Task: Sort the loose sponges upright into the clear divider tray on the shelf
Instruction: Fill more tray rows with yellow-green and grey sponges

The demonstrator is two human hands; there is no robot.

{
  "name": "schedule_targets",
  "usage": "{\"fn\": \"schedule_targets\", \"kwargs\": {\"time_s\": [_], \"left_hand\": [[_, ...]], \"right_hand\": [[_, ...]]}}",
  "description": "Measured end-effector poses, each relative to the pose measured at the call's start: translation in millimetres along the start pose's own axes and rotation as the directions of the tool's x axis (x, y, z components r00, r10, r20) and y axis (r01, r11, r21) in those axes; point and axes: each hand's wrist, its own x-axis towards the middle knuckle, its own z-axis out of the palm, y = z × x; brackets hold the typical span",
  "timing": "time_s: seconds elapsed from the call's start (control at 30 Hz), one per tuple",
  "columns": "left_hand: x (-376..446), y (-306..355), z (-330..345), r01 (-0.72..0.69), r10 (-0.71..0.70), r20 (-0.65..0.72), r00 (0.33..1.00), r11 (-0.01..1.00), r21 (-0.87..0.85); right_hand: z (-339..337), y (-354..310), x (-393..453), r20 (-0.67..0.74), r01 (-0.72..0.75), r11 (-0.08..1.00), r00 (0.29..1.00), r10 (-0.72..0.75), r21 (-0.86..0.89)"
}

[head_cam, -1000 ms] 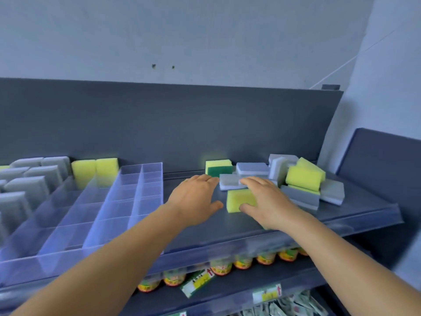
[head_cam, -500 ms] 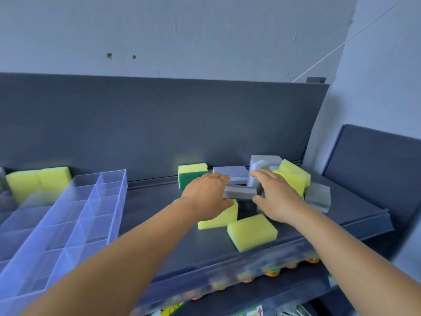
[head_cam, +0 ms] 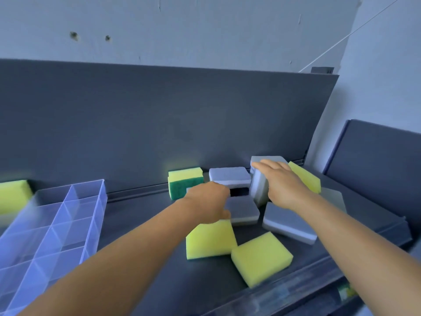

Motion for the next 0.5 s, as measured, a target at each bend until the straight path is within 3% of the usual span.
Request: {"fn": "schedule_targets", "kwargs": {"time_s": [0.33, 0.5], "left_hand": [[5.0, 0.4, 5.0, -0.022, 0.022, 0.013, 1.0, 1.0, 0.0], [-0.1, 2.3, 0.2, -0.015, 0.015, -0.002, 1.0, 0.998, -0.062]], "right_hand": [[-2.6, 4.2, 4.6, -0.067, 0.042, 0.996, 0.997, -0.047, -0.075], [-12.9, 3.9, -12.0, -0.09, 0.055, 0.997, 0.995, -0.051, 0.047]]}}
